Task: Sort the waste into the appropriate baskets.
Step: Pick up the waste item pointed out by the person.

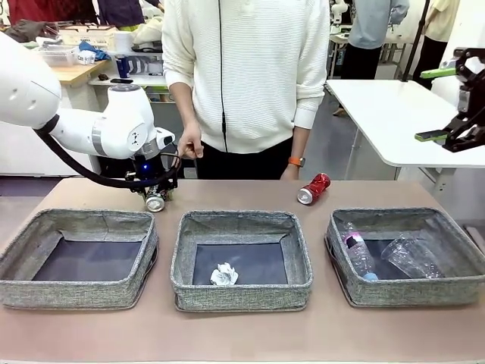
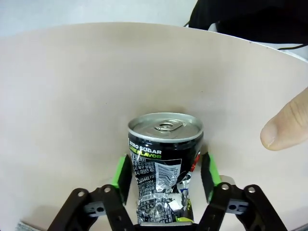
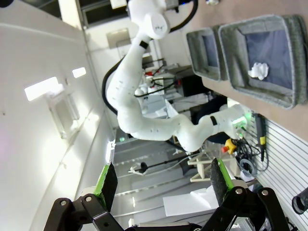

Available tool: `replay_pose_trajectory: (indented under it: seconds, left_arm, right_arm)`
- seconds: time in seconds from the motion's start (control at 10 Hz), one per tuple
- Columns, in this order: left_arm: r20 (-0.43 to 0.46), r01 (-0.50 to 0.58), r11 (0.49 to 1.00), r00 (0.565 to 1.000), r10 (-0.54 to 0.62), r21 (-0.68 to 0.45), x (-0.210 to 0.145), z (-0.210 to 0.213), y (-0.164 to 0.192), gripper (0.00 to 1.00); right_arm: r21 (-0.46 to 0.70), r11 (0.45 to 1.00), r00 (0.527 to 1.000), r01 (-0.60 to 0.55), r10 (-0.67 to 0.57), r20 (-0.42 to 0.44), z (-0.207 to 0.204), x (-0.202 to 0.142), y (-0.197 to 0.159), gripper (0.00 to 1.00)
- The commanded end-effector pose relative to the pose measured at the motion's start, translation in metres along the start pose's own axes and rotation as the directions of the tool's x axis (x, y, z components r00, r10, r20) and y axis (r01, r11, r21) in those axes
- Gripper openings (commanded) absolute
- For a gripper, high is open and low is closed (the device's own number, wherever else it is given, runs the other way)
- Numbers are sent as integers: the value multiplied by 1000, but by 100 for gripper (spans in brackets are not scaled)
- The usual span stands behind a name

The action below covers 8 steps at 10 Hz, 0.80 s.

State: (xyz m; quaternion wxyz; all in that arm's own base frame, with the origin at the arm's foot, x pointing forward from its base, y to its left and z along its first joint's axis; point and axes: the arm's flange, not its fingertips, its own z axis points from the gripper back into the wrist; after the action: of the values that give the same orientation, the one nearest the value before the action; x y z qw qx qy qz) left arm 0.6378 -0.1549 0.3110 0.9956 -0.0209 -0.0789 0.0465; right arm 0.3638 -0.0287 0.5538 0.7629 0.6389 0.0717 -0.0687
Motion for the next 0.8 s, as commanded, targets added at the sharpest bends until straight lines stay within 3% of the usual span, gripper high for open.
replay_pose_trajectory:
  seconds: [0.0, 0.1, 0.2, 0.3, 0.4, 0.7]
  left_arm:
    - [-5, -19, 1000, 1000, 19, 15, 3, 2, -1, 0]
    - [-8, -16, 1000, 1000, 16, 13, 2, 3, 0, 0]
    - [-12, -14, 1000, 1000, 14, 9, 2, 3, 1, 14]
    - [-14, -13, 1000, 1000, 13, 8, 1, 5, 1, 4]
    - [-14, -11, 1000, 1000, 11, 3, 0, 6, 2, 0]
    - [-19, -16, 1000, 1000, 16, -8, -2, 10, 3, 0]
  right_arm:
    - [-1, 1000, 1000, -17, 17, -11, 2, 0, 1, 100]
    - [-1, 1000, 1000, -17, 17, -11, 2, 0, 1, 100]
    - [-1, 1000, 1000, -17, 17, -11, 2, 0, 1, 100]
    - [-1, 1000, 1000, -17, 17, -11, 2, 0, 1, 100]
    - [-1, 1000, 1000, -17, 17, -11, 2, 0, 1, 100]
    - [-1, 1000, 1000, -17, 17, -11, 2, 0, 1, 100]
